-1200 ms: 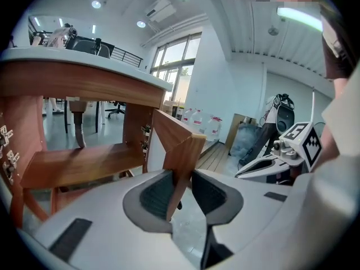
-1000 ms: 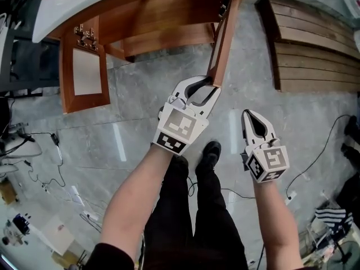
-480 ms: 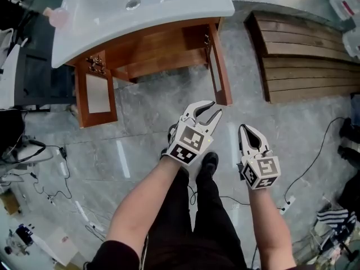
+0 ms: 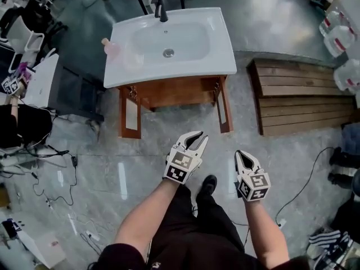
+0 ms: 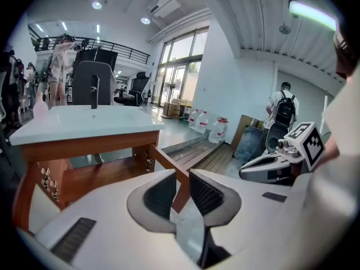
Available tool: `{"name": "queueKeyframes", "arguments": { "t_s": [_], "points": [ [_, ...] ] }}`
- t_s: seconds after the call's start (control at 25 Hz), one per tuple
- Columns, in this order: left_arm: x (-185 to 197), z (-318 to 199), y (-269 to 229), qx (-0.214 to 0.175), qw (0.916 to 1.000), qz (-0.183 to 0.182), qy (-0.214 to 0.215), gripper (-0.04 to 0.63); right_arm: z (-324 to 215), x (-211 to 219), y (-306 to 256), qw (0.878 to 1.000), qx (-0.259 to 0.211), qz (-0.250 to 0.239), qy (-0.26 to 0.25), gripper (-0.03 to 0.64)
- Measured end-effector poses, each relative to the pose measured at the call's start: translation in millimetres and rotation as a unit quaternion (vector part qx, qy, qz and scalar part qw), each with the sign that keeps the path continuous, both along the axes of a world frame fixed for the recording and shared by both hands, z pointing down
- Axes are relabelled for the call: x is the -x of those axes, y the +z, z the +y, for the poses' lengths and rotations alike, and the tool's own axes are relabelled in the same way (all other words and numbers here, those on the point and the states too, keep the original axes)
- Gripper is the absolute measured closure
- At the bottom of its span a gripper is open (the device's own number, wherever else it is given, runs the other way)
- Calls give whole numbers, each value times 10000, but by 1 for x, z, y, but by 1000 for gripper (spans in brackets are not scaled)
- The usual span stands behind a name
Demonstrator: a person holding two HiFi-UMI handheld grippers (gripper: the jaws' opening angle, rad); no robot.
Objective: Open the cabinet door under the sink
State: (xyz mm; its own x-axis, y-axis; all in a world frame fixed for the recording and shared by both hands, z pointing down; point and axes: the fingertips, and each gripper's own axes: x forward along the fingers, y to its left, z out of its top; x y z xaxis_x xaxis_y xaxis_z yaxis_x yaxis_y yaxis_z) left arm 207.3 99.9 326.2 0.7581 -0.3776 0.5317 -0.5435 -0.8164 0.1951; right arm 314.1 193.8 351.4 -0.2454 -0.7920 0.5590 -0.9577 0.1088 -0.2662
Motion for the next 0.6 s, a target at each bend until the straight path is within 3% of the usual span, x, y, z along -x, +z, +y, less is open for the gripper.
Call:
{"name": "queueKeyframes", "arguments": {
  "t_s": [0.2, 0.4, 0.6],
  "points": [
    [33, 1, -58, -237, 9989, 66, -389, 527, -17, 32, -54, 9983, -328, 54, -470, 601],
    [62, 17, -97, -499, 9984, -72, -266, 534, -34, 76, -92, 9942, -513, 147, -933, 601],
    [113, 12, -127, -447, 9972, 46, -592, 535, -49, 117, -126, 9912, -622, 134, -1157, 601]
  ]
}}
